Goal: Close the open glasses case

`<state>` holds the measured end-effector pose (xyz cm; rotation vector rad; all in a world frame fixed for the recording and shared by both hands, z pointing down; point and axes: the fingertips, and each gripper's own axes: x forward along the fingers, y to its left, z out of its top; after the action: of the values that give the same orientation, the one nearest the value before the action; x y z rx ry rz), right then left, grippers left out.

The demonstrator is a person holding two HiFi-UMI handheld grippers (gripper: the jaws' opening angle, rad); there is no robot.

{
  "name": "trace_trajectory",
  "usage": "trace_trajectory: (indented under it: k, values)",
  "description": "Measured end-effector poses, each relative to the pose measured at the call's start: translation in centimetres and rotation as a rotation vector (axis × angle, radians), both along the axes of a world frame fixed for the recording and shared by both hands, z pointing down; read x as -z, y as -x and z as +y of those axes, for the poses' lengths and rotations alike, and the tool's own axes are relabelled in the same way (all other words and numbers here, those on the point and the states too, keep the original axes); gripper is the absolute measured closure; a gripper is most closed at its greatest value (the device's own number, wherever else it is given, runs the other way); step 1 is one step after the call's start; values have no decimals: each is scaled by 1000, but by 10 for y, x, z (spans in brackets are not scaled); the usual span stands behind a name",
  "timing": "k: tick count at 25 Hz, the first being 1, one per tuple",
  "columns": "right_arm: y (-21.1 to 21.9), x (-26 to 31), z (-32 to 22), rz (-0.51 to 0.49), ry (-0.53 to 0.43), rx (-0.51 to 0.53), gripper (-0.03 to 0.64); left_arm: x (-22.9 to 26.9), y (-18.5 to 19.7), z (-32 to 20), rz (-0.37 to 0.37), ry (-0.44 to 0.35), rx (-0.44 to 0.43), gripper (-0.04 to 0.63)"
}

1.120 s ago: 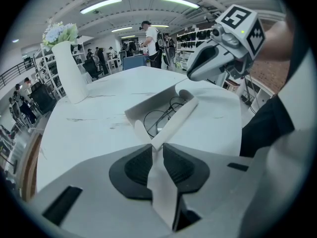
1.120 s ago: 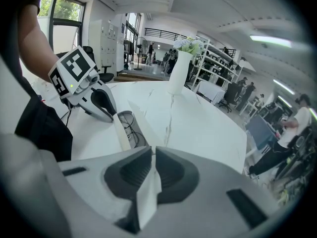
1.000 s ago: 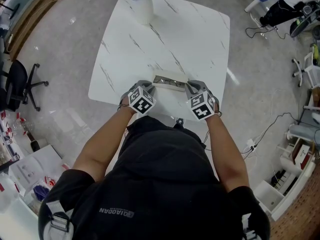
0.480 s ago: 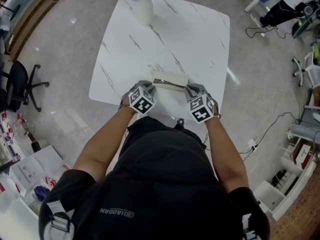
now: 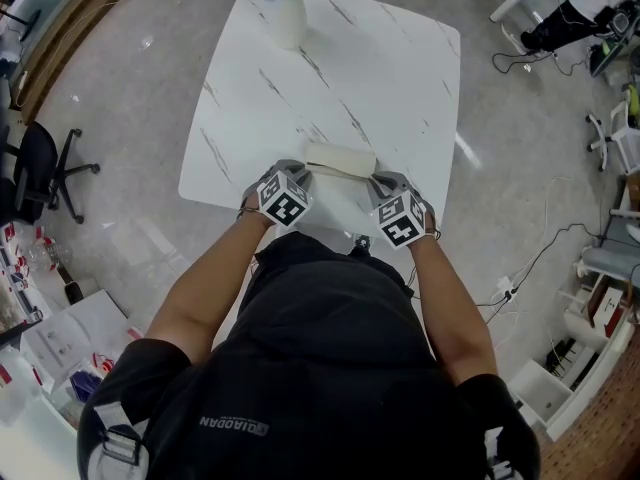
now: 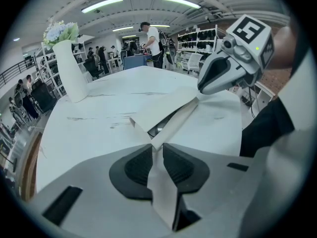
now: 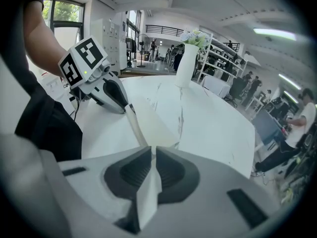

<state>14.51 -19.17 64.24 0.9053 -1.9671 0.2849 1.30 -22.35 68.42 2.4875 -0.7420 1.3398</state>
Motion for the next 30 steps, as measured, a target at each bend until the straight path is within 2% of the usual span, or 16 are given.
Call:
trace_trajectory:
  k: [17,25,28,30]
  values:
    - [3,-17,5,24,42,17,591,-3,1,-1,-16,5,-19,525]
    - [4,-10,10,61,58,74,591,7,14,1,-46,-11,-56,531]
    - [2,6,7,34,36,58,591,24,17,-1,-22,-25,-49,531]
    - [2,22,3,-18,14,22,591,38,17,-5,6,-46,-38,538]
